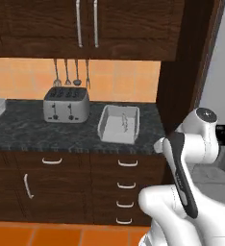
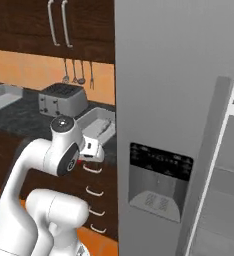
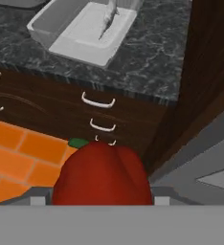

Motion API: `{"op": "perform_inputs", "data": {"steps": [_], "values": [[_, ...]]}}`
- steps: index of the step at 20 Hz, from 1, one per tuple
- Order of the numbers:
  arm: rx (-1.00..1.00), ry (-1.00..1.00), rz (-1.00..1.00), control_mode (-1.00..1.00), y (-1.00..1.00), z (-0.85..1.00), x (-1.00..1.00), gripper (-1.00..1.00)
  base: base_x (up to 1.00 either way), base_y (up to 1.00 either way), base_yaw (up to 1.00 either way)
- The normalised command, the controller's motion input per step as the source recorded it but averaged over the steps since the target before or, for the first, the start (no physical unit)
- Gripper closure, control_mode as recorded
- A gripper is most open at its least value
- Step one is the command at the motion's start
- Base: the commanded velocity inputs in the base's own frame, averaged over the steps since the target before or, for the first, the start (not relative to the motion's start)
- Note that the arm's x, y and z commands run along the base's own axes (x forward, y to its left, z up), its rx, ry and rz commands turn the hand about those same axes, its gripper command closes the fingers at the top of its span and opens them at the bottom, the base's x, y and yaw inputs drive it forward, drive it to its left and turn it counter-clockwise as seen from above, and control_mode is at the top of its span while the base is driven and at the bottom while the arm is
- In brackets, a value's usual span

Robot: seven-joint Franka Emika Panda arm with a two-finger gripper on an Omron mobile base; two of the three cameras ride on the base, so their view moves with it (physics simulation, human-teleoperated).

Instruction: Place one bell pepper and one fish in each tupperware on the nearby counter, to pack two identical lunches.

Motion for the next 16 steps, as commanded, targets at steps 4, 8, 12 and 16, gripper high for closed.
{"op": "perform_inputs", "data": {"steps": [4,8,12,16], "values": [[0.00,0.00,0.00,1.00,0.00,0.00,0.00,1.00,1.00,1.00,-0.14],[0.00,0.00,0.00,1.00,0.00,0.00,0.00,1.00,0.87,0.72,-0.45],[0.00,0.00,0.00,1.00,0.00,0.00,0.00,1.00,0.74,0.38,-0.60],[-0.15,-0.06,-0.37,-1.00,0.01,-0.28,0.46,1.00,0.15,0.03,-0.14]]}}
